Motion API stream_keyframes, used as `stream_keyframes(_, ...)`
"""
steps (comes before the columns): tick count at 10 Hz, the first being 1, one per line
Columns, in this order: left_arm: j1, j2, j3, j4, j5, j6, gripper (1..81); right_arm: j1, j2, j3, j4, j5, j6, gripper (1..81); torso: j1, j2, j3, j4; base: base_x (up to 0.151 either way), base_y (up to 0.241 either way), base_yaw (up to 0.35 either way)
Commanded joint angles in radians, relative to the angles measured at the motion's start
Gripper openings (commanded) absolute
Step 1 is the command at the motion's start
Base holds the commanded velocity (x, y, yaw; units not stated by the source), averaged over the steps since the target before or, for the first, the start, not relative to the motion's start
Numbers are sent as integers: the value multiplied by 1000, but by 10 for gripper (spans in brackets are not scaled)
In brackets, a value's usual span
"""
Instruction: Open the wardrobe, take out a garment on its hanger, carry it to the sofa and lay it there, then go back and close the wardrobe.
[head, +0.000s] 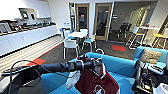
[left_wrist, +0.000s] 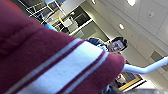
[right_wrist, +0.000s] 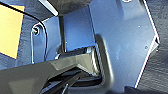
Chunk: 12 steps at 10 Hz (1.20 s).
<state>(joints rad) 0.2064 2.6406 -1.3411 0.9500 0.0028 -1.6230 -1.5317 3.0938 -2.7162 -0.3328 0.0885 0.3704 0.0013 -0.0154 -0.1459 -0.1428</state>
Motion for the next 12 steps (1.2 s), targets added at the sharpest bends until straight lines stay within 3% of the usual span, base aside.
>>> stream_keyframes(1, -193, 82, -39, 42, -56, 22, 10, 32, 2, 6, 4, -47, -2, 811, 0, 0, 0, 0, 0, 0, 0)
stream_keyframes(5, -199, 125, -124, 39, -56, 22, 10, 32, 2, 6, 3, -47, -2, 811, 0, 0, 0, 0, 0, 0, 0)
stream_keyframes(7, -201, 151, -165, 38, -56, 22, 10, 32, 2, 6, 4, -47, -1, 811, 0, 0, -94, 0, 0, 0, 0)
stream_keyframes(9, -216, 179, -213, 27, -56, 22, 10, 32, 2, 6, 4, -47, -2, 811, 0, 0, -115, 0, 0, 0, 0)
stream_keyframes(12, -233, 225, -283, 24, -56, 21, 10, 32, 2, 6, 6, -47, -1, 811, 0, 1, -210, 0, 0, 0, 0)
